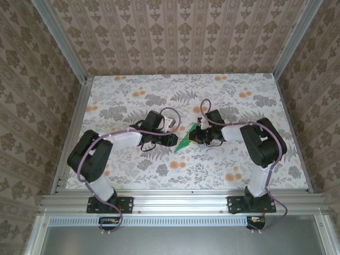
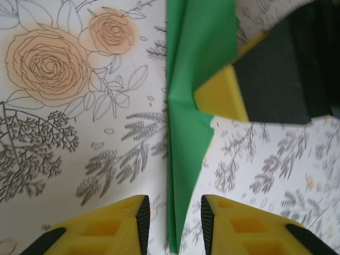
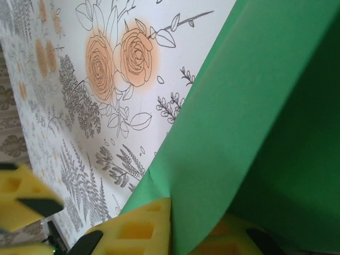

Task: Fold a paper plane with a square sheet of paper (pick it up from the middle)
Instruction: Fold the wing for the fifth time at the center of the table.

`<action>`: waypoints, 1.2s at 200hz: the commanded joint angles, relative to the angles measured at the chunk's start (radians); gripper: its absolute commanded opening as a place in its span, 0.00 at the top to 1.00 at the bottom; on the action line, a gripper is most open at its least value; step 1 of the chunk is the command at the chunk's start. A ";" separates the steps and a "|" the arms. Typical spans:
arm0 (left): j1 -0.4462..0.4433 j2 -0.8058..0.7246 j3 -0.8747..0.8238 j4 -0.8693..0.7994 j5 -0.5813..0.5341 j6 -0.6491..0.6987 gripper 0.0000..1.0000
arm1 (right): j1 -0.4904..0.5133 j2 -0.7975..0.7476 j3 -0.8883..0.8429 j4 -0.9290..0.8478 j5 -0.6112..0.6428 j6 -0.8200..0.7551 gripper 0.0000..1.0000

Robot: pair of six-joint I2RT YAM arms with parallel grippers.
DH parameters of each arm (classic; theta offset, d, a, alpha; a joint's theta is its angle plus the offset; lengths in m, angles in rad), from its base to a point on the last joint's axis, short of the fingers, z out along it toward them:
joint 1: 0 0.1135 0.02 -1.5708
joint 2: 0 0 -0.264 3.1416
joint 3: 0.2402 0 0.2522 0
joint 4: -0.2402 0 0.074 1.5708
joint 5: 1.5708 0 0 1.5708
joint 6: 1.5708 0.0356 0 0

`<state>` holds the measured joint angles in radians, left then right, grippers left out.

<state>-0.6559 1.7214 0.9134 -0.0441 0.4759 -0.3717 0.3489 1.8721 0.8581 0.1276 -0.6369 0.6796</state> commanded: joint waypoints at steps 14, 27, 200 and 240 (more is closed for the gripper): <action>0.018 0.090 0.078 -0.003 0.116 -0.088 0.73 | -0.009 0.085 -0.005 -0.003 0.016 -0.044 0.88; 0.018 0.112 0.092 -0.008 0.126 -0.087 0.75 | -0.011 0.088 -0.005 -0.001 0.015 -0.044 0.87; -0.023 0.192 0.125 -0.039 0.138 -0.022 0.79 | -0.015 0.108 -0.010 -0.010 0.048 -0.029 0.76; -0.040 0.207 0.145 -0.067 0.110 -0.007 0.80 | -0.016 0.105 -0.014 -0.025 0.072 -0.038 0.75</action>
<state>-0.6815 1.9034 1.0267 -0.0711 0.6025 -0.4168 0.3248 1.8935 0.8650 0.1505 -0.7349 0.6796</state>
